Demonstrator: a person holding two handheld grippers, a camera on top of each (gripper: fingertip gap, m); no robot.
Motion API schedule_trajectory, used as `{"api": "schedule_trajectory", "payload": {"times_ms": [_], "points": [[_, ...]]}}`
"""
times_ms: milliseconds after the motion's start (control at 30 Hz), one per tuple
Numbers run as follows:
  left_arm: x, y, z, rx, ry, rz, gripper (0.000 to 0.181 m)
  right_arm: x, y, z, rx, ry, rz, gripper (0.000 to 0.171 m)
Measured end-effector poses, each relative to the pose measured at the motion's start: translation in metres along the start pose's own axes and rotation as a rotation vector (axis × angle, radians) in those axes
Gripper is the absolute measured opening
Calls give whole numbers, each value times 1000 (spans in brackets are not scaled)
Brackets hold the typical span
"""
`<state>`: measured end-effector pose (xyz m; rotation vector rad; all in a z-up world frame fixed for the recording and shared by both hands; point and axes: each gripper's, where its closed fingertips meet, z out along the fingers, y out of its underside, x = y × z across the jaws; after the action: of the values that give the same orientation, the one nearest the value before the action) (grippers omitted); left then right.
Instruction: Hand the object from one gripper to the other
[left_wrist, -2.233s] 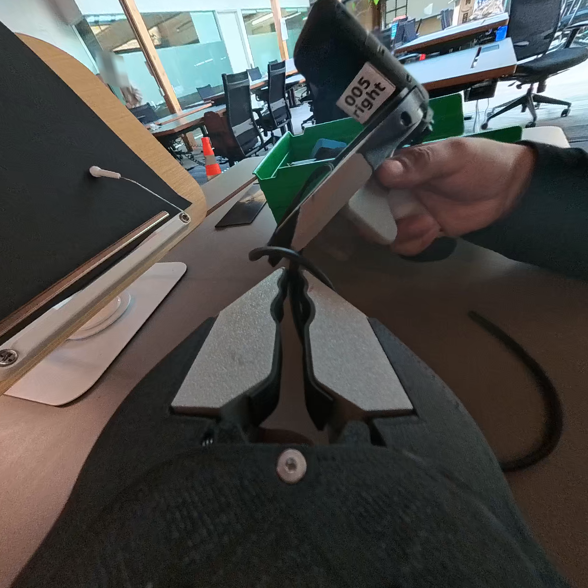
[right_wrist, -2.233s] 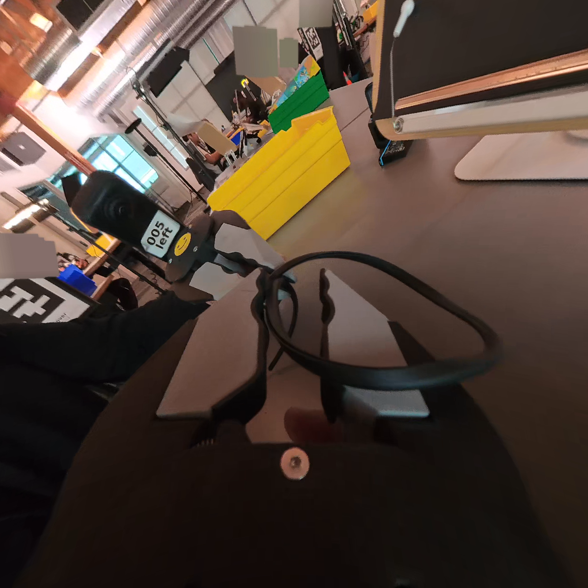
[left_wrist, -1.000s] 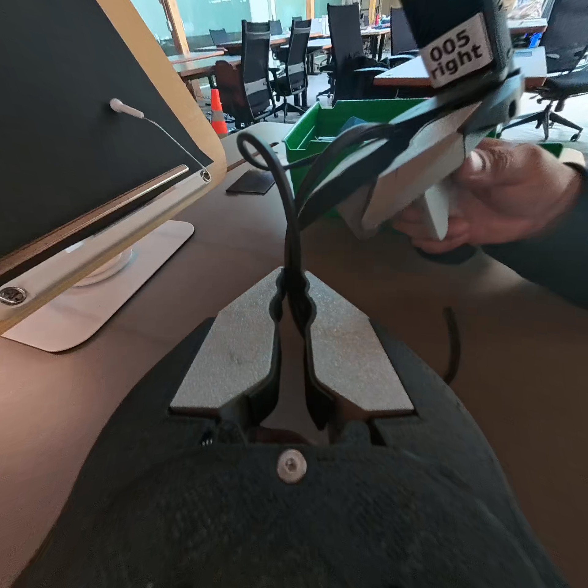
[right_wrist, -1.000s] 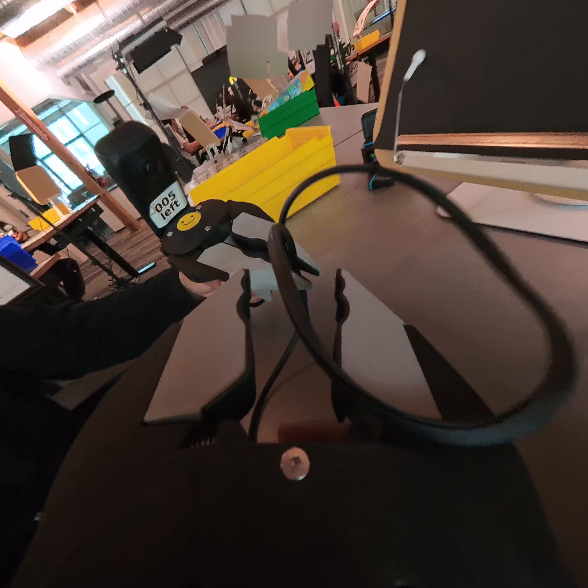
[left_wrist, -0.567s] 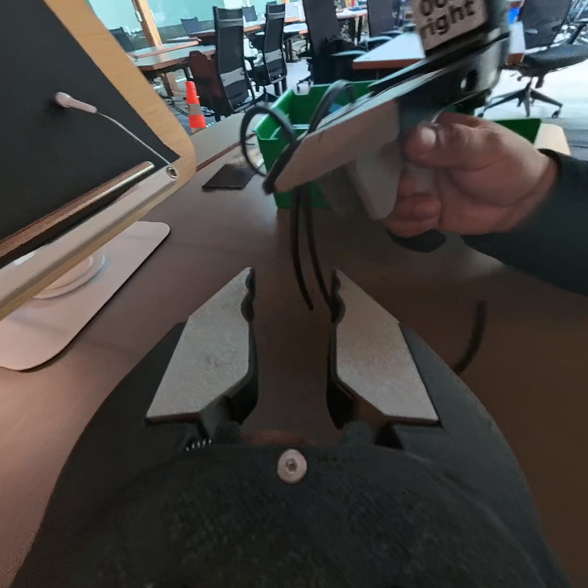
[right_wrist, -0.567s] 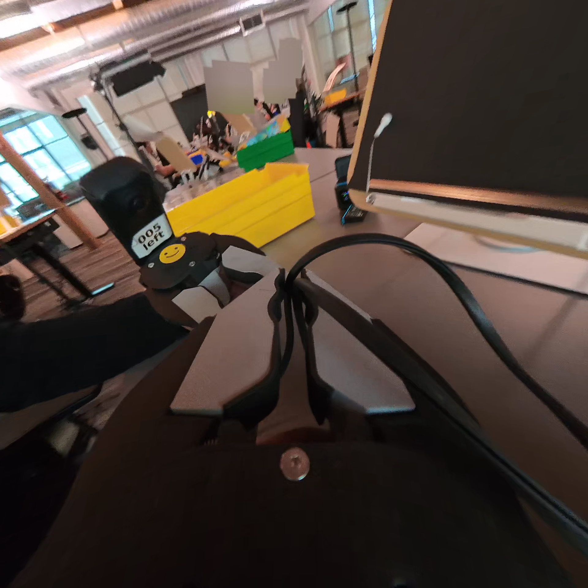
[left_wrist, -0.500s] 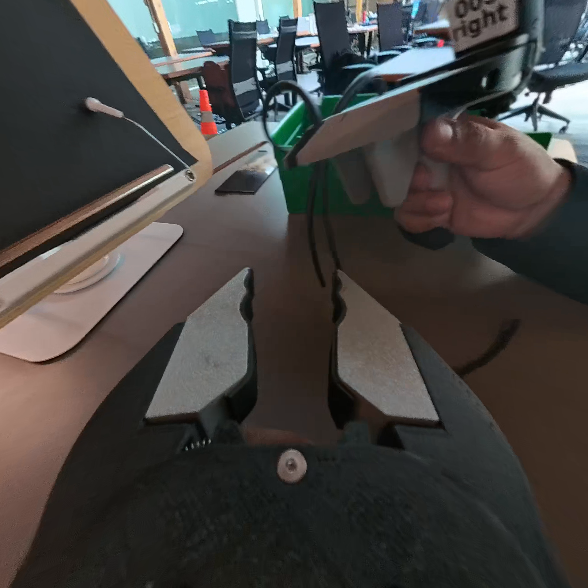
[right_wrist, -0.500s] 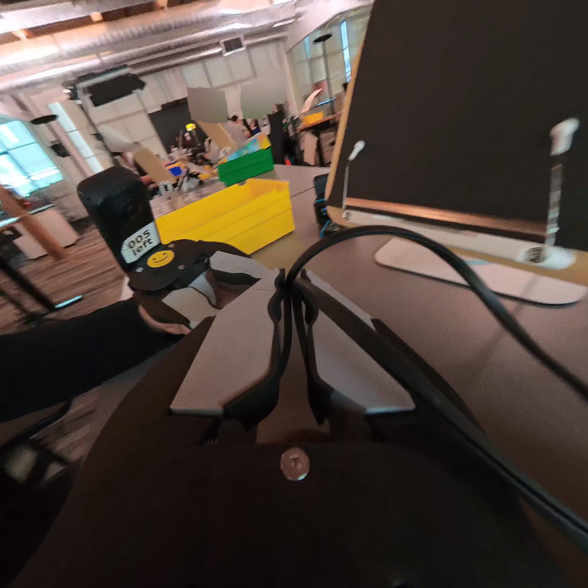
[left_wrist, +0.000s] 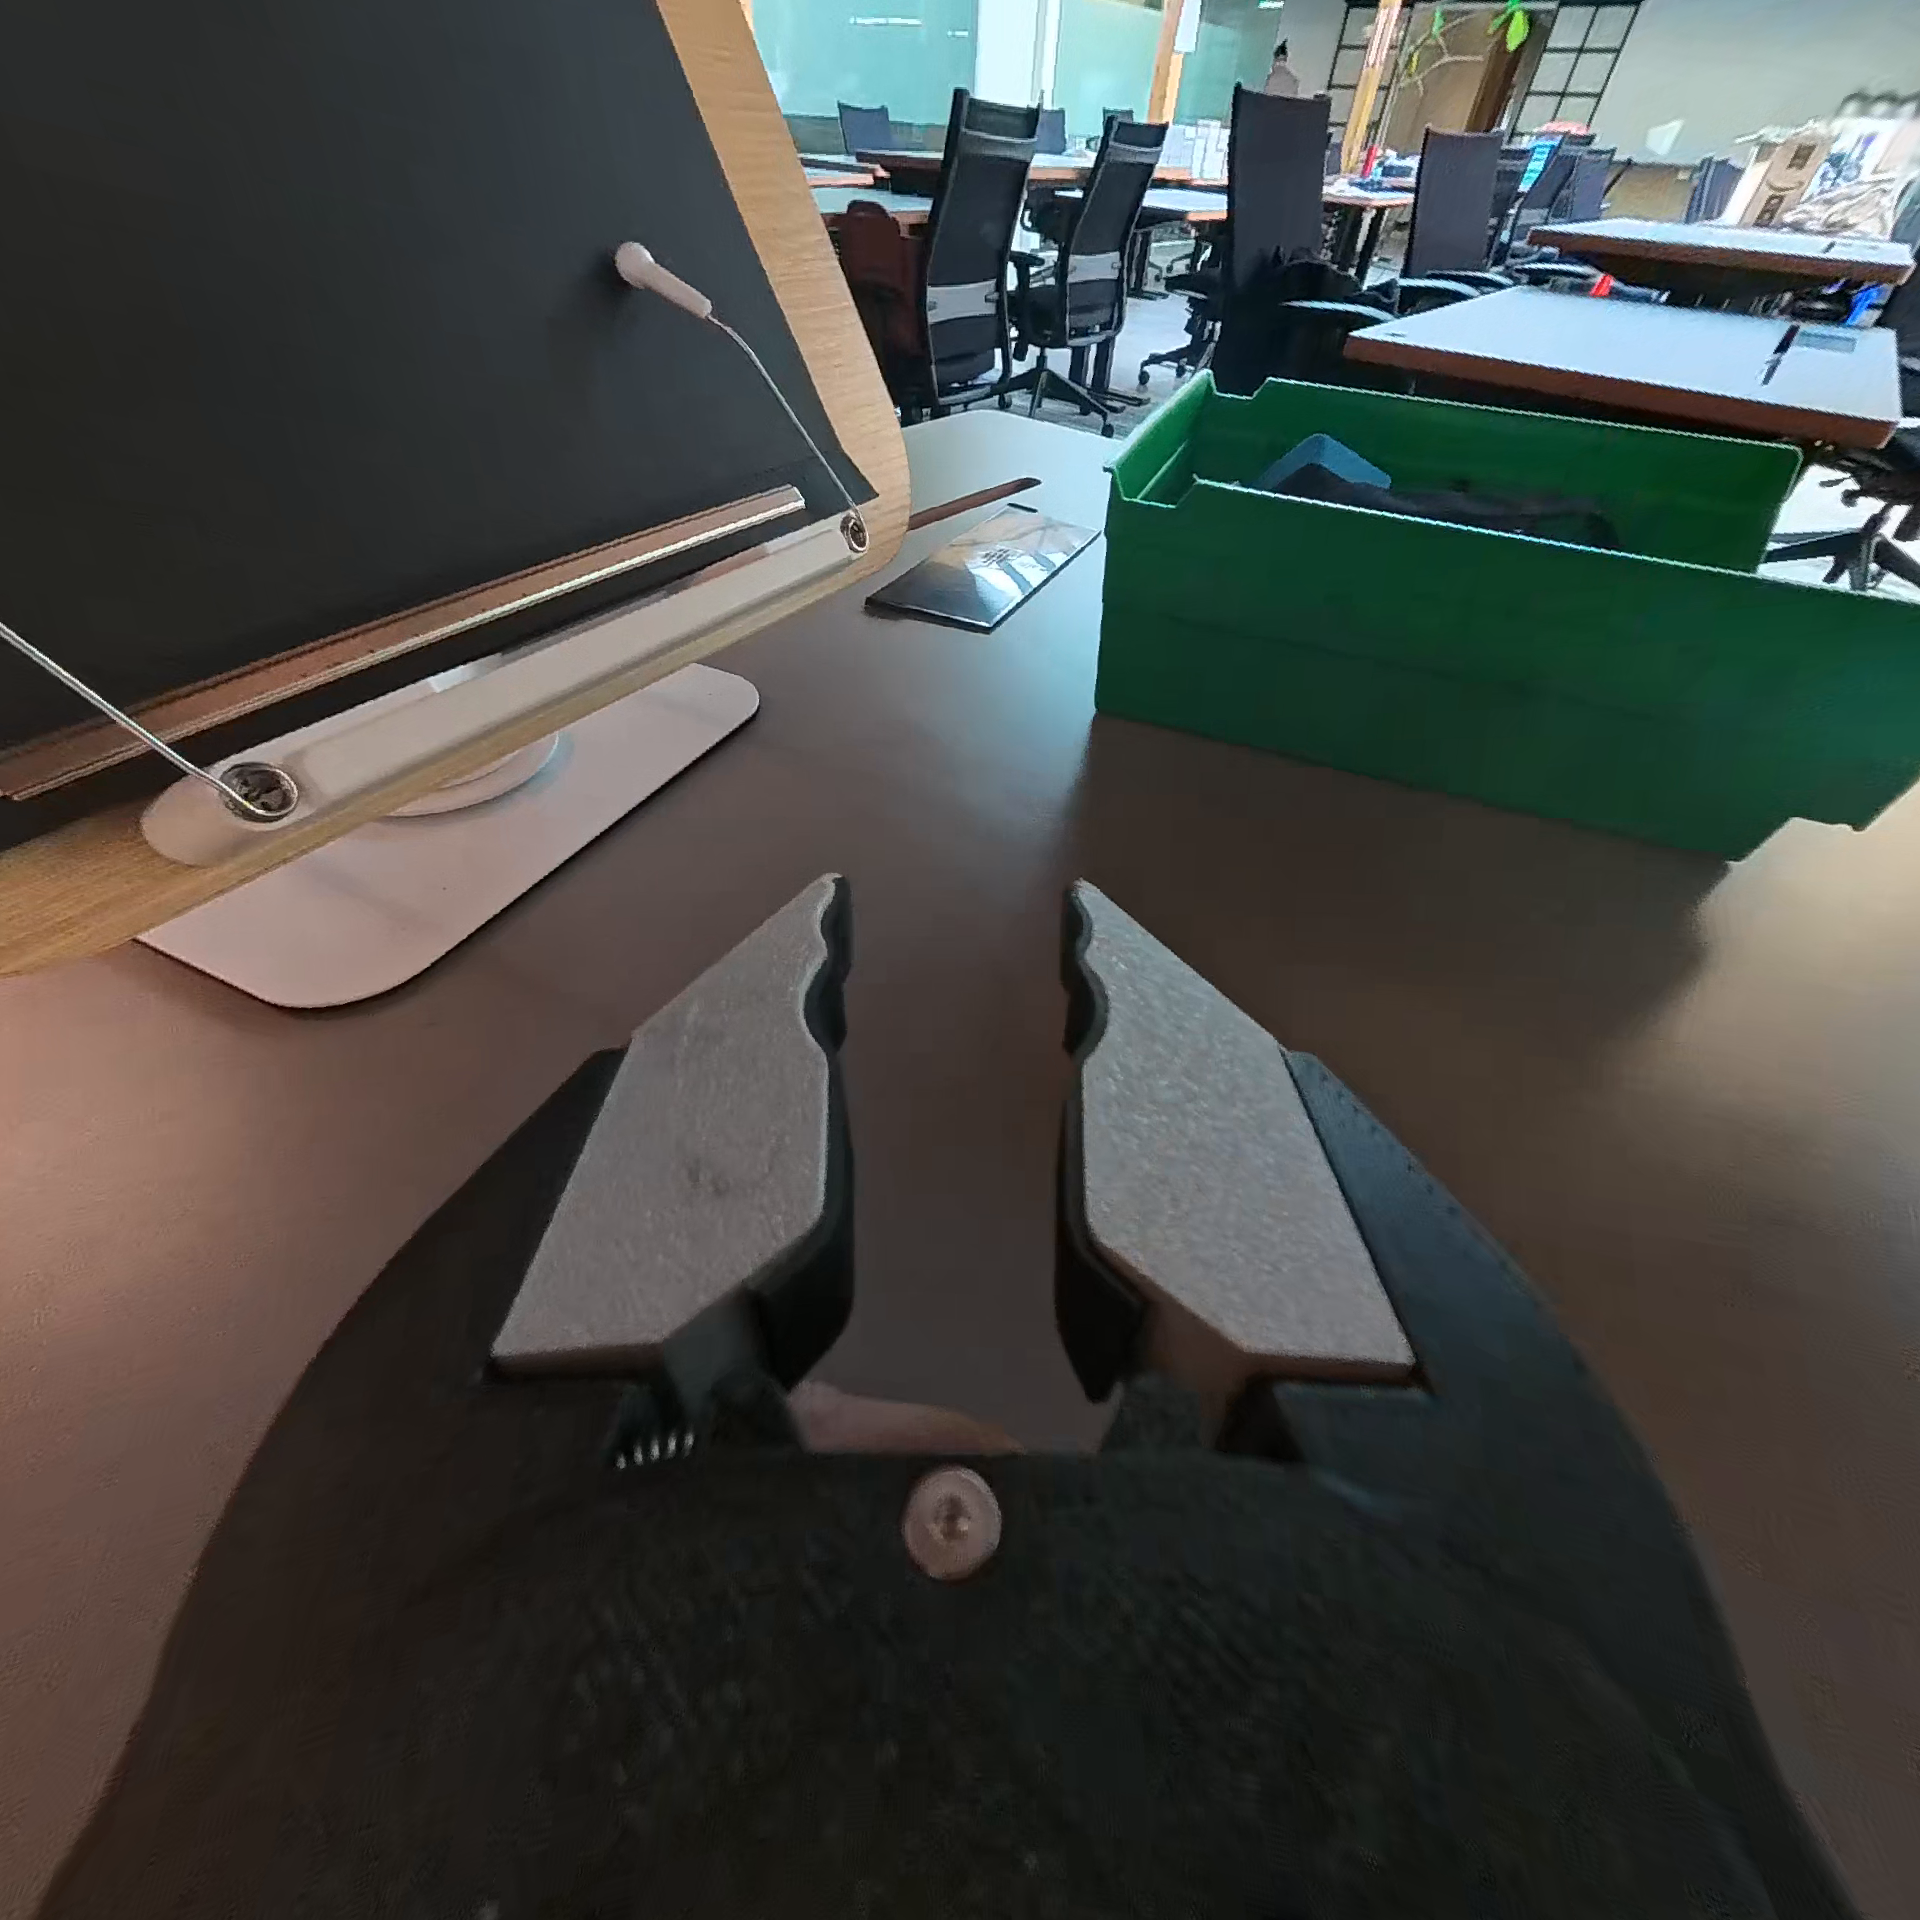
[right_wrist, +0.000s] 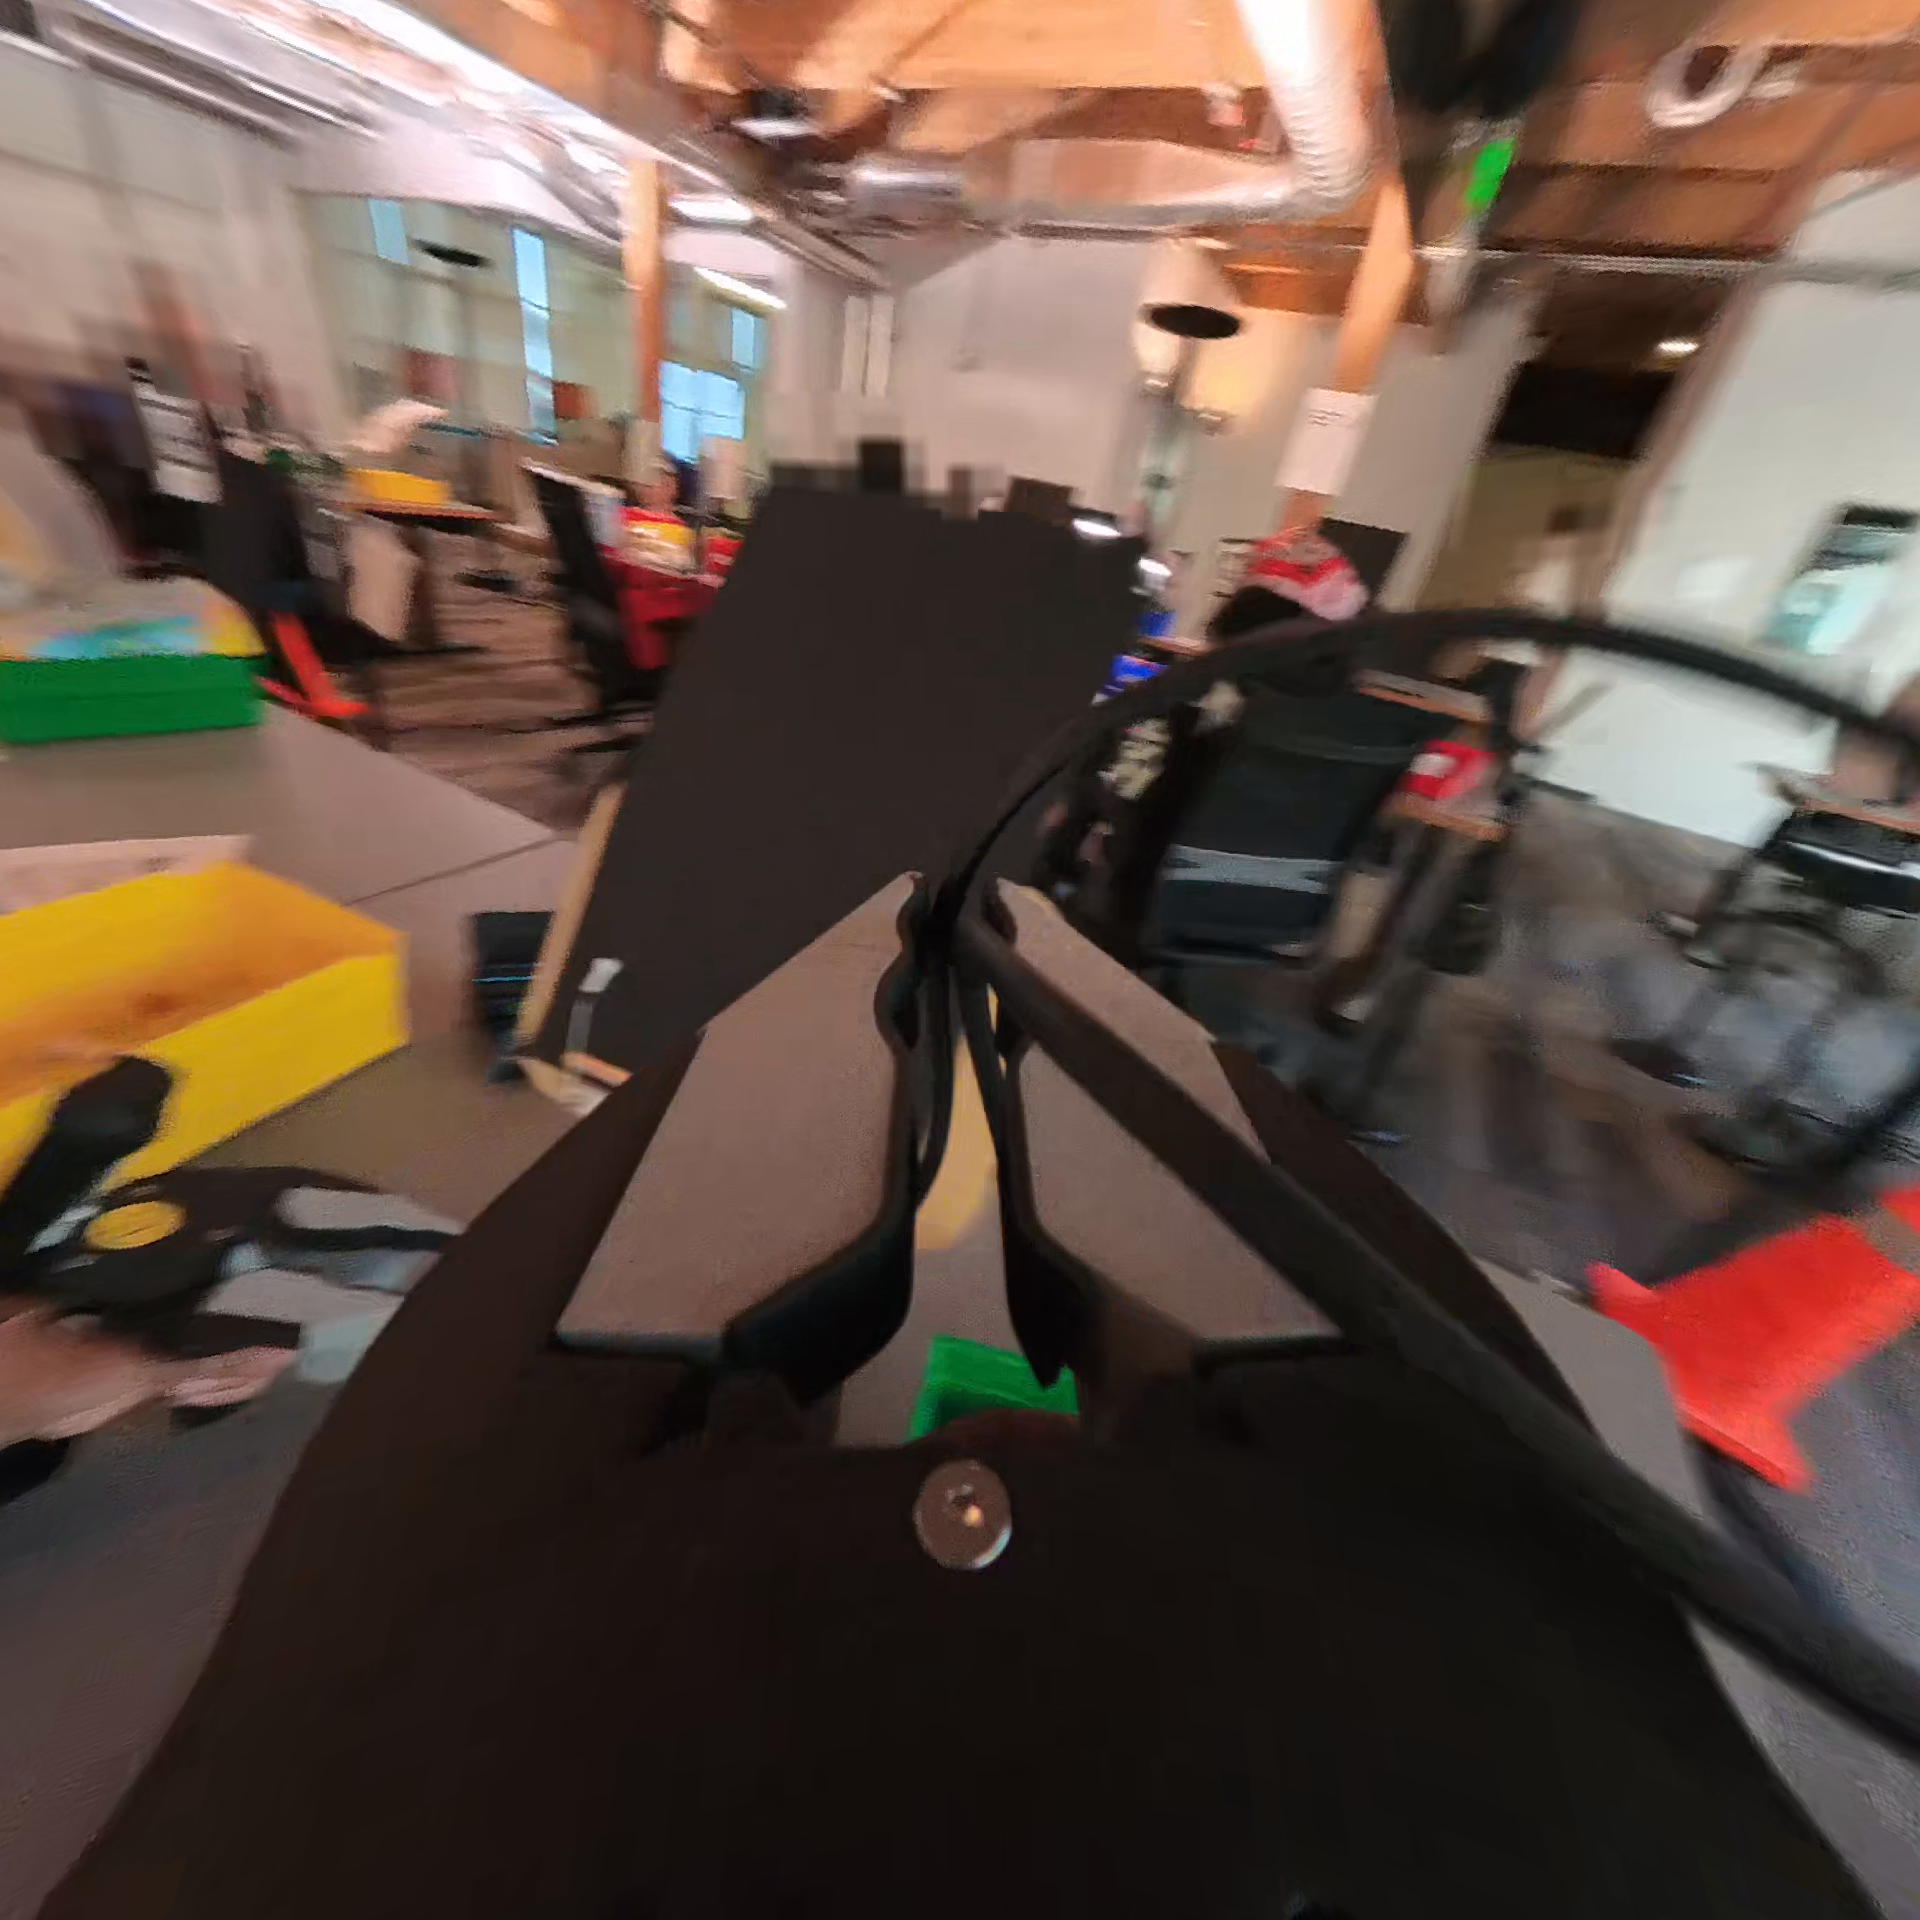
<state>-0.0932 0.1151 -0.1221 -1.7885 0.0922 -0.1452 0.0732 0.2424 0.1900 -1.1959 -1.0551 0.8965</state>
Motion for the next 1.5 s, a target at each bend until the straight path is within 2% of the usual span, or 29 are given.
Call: {"api": "schedule_trajectory", "payload": {"times_ms": [67,133,200,300,367,433,500,600,733,833,933,1000,1033,1100,1200,1300,1367,1400,1433,1467,1500], "points": [[-1,0,0,-3,-6,1,36,33,-2,-10,-62,79,-20,5],[-1,-1,-1,-1,-9,5,35,53,27,-15,-163,111,-4,5],[1,-3,-2,2,-1,1,35,57,89,-17,-347,77,57,5],[4,0,0,-15,8,-2,34,39,218,-37,-803,-42,237,8],[7,5,3,-37,13,9,34,47,289,-58,-1069,8,272,11],[9,9,4,-55,12,34,34,58,337,-73,-1254,74,231,17],[9,12,5,-71,11,53,34,48,354,-79,-1354,19,215,23],[12,17,7,-92,31,34,36,48,342,-85,-1447,41,143,37],[13,19,9,-105,38,25,38,55,287,-81,-1391,127,-4,43],[15,20,10,-107,34,37,39,46,238,-65,-1235,176,-84,51],[12,20,10,-102,17,34,41,-12,195,-20,-923,35,-56,62],[8,19,10,-97,4,31,41,-65,186,7,-753,-103,2,83],[6,18,9,-87,-4,32,37,-88,188,20,-688,-151,34,92],[2,12,6,-46,-25,40,20,-127,204,45,-583,-213,87,91],[-8,9,2,-20,-59,49,13,-162,257,79,-543,-248,151,90],[-16,10,1,-22,-97,51,13,-159,316,107,-552,-191,139,89],[-16,13,3,-40,-89,33,22,-155,340,118,-514,-174,141,87],[-16,15,5,-54,-91,24,28,-152,348,120,-524,-170,134,81],[-15,17,7,-69,-93,22,32,-151,349,123,-536,-176,127,89],[-14,19,8,-80,-95,27,34,-149,343,126,-510,-181,112,88],[-14,20,9,-88,-100,33,35,-145,338,127,-465,-170,97,76]]}}
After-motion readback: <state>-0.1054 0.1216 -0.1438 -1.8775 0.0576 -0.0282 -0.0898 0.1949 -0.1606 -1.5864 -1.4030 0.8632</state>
